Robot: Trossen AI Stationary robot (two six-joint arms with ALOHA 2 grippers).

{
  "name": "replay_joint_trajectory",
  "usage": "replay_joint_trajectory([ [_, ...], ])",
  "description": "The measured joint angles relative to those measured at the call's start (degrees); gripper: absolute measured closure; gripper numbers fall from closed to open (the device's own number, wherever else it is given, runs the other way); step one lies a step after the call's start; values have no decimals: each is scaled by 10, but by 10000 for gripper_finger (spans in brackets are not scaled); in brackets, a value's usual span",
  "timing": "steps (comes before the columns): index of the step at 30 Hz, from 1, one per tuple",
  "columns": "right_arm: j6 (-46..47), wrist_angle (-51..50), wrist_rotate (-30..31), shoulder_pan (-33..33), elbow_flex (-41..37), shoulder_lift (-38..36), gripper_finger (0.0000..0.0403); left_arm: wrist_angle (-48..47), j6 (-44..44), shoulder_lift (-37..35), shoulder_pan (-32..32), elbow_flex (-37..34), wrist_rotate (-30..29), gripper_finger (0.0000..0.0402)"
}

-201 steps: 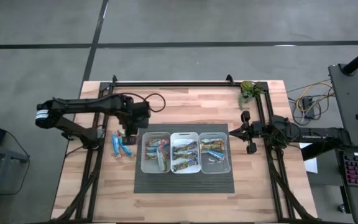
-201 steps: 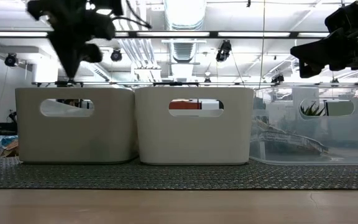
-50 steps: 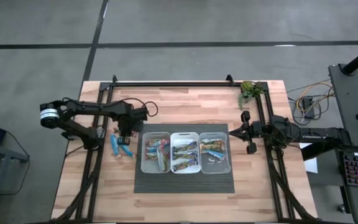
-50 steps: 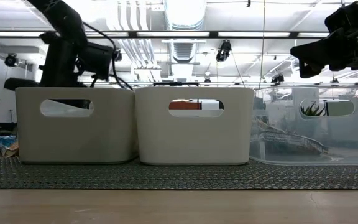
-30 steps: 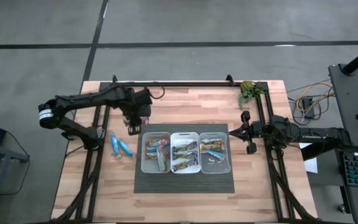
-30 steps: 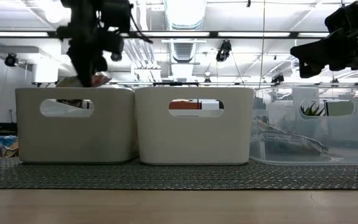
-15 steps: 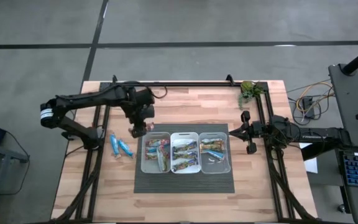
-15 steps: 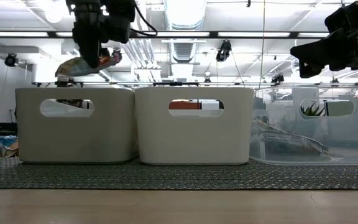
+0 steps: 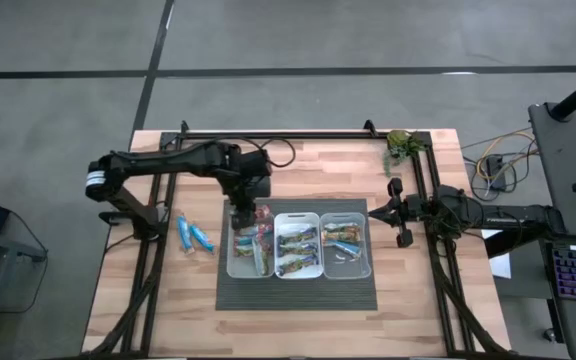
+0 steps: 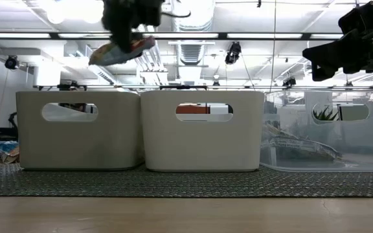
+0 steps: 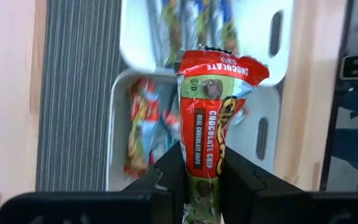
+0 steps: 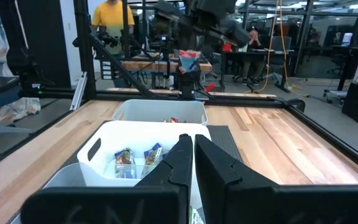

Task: Pick and place Granola Bars by type
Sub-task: Put the red granola bar into the gray bin

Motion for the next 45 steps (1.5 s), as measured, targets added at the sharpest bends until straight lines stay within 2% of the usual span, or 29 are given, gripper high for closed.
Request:
replay_joint_trajectory([
  [8, 0, 0, 0, 0, 0, 0, 394, -1, -9, 52, -39, 77, 0, 346],
  [24, 0, 0, 0, 0, 0, 0, 394, -5, -75, 98, -98, 78, 0, 346],
  [34, 0, 0, 0, 0, 0, 0, 394, 24, -120, 104, -123, 27, 0, 346],
  [45, 0, 0, 0, 0, 0, 0, 394, 32, -129, 101, -126, -12, 1, 346],
])
